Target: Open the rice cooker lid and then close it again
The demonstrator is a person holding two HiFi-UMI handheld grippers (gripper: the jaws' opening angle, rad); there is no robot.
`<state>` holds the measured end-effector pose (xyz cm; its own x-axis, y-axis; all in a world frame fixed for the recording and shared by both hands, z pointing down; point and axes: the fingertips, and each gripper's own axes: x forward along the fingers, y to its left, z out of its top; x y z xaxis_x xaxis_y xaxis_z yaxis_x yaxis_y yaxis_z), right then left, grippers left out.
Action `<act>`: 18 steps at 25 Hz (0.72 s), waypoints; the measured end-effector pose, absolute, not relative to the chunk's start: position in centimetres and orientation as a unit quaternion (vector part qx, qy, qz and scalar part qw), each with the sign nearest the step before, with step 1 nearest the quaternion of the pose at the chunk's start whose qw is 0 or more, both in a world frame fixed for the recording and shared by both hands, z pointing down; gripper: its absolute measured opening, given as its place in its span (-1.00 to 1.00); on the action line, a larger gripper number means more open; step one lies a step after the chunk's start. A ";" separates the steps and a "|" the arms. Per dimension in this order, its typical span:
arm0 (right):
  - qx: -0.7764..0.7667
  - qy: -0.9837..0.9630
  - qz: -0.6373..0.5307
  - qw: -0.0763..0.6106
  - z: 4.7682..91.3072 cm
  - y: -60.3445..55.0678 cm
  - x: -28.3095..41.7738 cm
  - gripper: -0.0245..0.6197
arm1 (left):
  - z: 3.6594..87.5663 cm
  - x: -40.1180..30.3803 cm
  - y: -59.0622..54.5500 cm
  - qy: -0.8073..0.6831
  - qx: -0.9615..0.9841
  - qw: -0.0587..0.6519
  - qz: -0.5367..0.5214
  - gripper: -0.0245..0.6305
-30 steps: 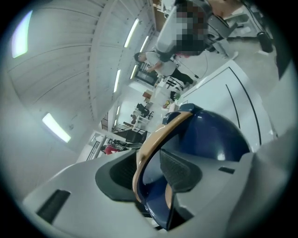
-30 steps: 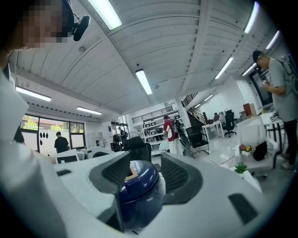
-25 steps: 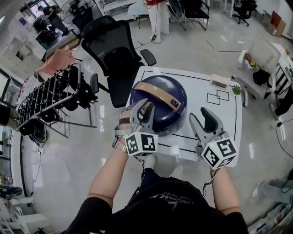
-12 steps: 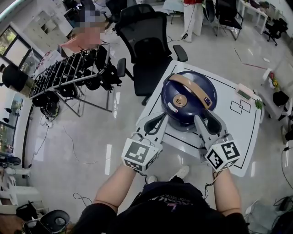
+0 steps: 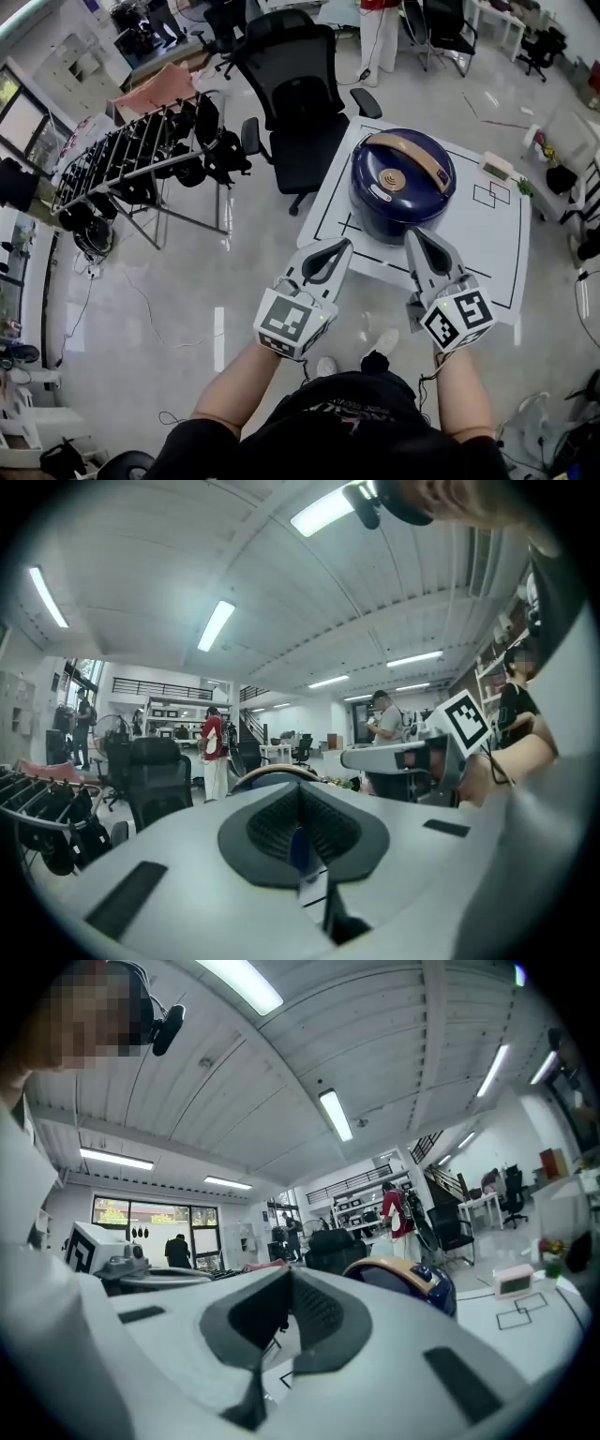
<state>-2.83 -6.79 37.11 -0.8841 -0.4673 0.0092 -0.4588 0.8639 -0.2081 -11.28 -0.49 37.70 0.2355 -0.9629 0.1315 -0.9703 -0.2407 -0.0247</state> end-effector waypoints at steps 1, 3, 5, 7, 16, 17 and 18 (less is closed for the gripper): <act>-0.247 0.964 -0.099 0.021 37.0 -5.8 -2.7 -0.92 | 37.6 -11.1 0.3 -0.608 0.791 0.030 0.058 -0.92; -0.264 0.960 -0.093 0.023 37.0 -3.9 -2.2 -0.92 | 37.6 -10.6 1.8 -0.591 0.804 0.026 0.056 -0.92; -0.284 0.954 -0.090 0.024 37.2 -2.1 -1.3 -0.92 | 37.8 -9.9 3.2 -0.573 0.818 0.023 0.055 -0.92; -0.304 0.948 -0.087 0.021 37.3 -0.5 -0.5 -0.92 | 38.0 -9.2 4.3 -0.555 0.830 0.022 0.054 -0.92; -0.370 0.926 -0.071 0.009 37.0 3.8 4.4 -0.92 | 38.3 -5.1 6.9 -0.504 0.862 0.022 0.044 -0.92; -0.373 0.925 -0.070 0.010 36.8 4.0 4.8 -0.92 | 38.1 -4.7 7.0 -0.503 0.863 0.022 0.043 -0.92; -0.376 0.924 -0.069 0.012 36.6 4.1 5.2 -0.92 | 38.0 -4.4 7.1 -0.502 0.864 0.022 0.042 -0.92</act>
